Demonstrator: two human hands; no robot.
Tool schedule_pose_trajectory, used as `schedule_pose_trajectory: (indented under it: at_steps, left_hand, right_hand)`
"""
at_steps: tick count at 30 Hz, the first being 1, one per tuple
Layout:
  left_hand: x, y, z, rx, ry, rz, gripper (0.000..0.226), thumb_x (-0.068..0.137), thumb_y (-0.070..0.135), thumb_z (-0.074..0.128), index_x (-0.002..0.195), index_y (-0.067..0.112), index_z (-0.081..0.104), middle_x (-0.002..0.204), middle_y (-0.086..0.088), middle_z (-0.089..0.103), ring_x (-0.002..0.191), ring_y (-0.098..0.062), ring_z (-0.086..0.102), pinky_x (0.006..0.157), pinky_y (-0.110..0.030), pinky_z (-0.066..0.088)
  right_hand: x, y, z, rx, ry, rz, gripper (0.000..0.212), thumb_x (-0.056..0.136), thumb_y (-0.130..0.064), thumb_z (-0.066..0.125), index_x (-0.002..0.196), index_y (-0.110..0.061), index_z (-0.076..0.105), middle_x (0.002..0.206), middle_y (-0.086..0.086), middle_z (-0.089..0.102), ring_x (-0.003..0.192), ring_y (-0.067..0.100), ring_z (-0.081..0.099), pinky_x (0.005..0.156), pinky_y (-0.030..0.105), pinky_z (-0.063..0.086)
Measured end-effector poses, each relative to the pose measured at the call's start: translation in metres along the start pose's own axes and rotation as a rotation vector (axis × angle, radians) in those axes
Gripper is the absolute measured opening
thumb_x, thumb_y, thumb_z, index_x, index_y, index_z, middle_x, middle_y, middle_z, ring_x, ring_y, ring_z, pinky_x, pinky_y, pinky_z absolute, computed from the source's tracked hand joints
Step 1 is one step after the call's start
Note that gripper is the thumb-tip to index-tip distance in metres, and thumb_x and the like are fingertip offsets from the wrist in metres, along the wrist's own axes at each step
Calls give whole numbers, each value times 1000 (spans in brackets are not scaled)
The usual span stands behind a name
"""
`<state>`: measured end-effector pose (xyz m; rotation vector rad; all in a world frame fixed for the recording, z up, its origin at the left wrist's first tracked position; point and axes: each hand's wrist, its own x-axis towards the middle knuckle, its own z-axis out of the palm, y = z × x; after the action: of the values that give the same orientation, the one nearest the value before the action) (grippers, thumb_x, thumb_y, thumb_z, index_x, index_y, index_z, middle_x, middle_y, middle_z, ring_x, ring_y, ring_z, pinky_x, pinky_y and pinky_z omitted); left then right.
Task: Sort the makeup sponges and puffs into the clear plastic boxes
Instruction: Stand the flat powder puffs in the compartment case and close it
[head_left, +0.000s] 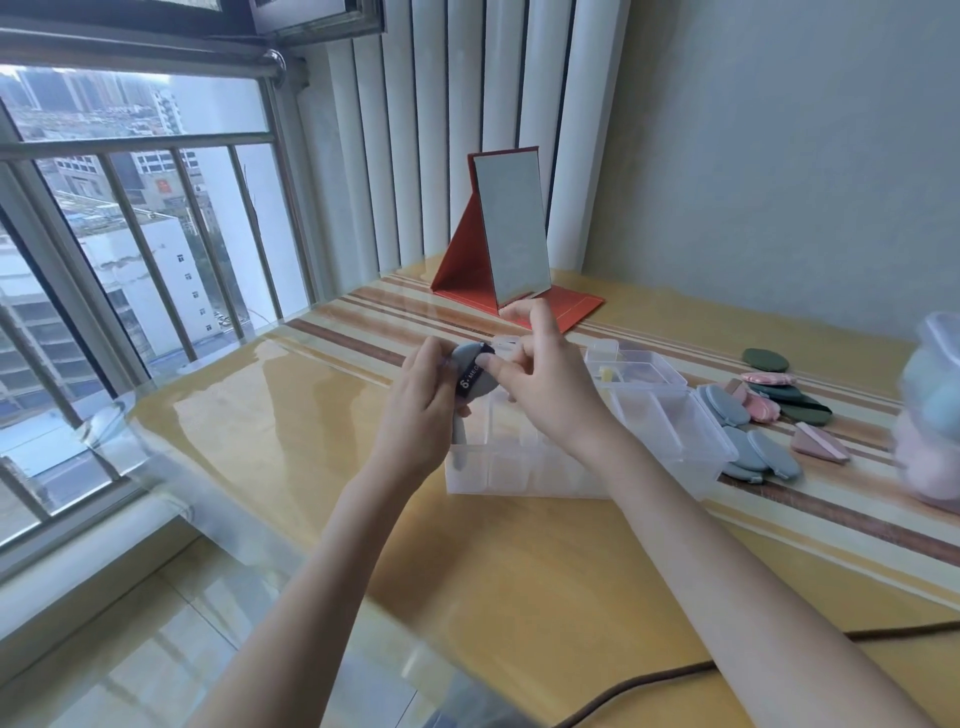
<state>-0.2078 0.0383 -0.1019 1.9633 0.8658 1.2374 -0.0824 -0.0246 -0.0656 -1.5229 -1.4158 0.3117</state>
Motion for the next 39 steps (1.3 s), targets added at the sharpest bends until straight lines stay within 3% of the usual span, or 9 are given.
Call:
schedule_pose_trajectory:
  at_steps: [4, 6, 13, 19, 24, 26, 30, 35, 39]
  left_hand:
    - [-1, -3, -1, -14, -3, 42, 25, 101, 18, 34, 86, 4, 48, 84, -11, 54, 75, -28, 54, 61, -34, 48]
    - [-2, -4, -1, -26, 7, 56, 30, 101, 23, 32, 85, 5, 49, 82, -11, 58, 77, -26, 54, 62, -34, 48]
    - [-1, -1, 0, -37, 33, 82, 34, 99, 33, 27, 79, 21, 52, 72, 10, 51, 75, -19, 48, 70, -33, 39]
    - [-2, 2, 0, -3, 38, 77, 29, 96, 27, 31, 86, 11, 54, 75, 12, 53, 79, -13, 49, 70, -23, 37]
    - [-5, 1, 1, -138, 30, -31, 15, 82, 17, 41, 90, 18, 54, 96, 3, 60, 100, -18, 54, 83, -33, 45]
    - [-6, 2, -2, -286, -19, -110, 26, 70, 14, 44, 94, 22, 54, 108, -5, 61, 108, -18, 55, 88, -37, 48]
    - [-9, 4, -10, -499, -150, -147, 44, 62, 7, 47, 104, 17, 49, 106, 0, 64, 98, -5, 62, 74, -19, 50]
    - [-9, 0, -10, -138, -294, -99, 57, 60, 10, 56, 109, 37, 42, 123, -2, 48, 110, -1, 51, 76, -15, 46]
    - [0, 9, -11, 33, -335, -61, 56, 73, -8, 51, 114, 26, 34, 118, 3, 36, 99, 15, 42, 72, 2, 37]
  right_hand:
    - [1, -3, -2, -40, 0, -41, 2, 93, -13, 60, 94, -15, 59, 68, -2, 50, 60, 11, 47, 55, 17, 42]
    - [3, -5, -6, 9, 22, -60, 11, 96, -9, 55, 93, -19, 59, 82, 1, 55, 69, 14, 57, 60, 14, 50]
    - [1, -10, -21, -234, -391, -203, 19, 92, -5, 58, 93, -19, 71, 91, -1, 59, 85, 13, 58, 78, 20, 46]
    - [1, -12, -8, -383, -493, -287, 18, 84, 1, 62, 85, -12, 75, 96, 5, 62, 86, 18, 61, 84, 38, 50]
    - [-2, -9, -1, -331, -426, -230, 21, 81, 3, 60, 82, -12, 75, 90, 6, 66, 82, 19, 64, 80, 40, 52]
    - [-2, -7, 3, -308, -396, -205, 21, 80, 3, 60, 80, -13, 73, 86, 6, 67, 81, 21, 65, 79, 41, 53]
    - [-3, -6, 2, -252, -308, -122, 28, 79, -3, 70, 85, -22, 51, 81, -2, 69, 78, 12, 67, 77, 35, 56]
    - [-4, -7, 0, -220, -303, -95, 35, 79, -2, 68, 80, -26, 42, 81, 0, 69, 80, 16, 67, 79, 39, 55]
    - [-2, -5, -3, -28, -270, -24, 25, 87, -3, 60, 95, -22, 46, 80, 2, 70, 74, 12, 70, 81, 31, 55]
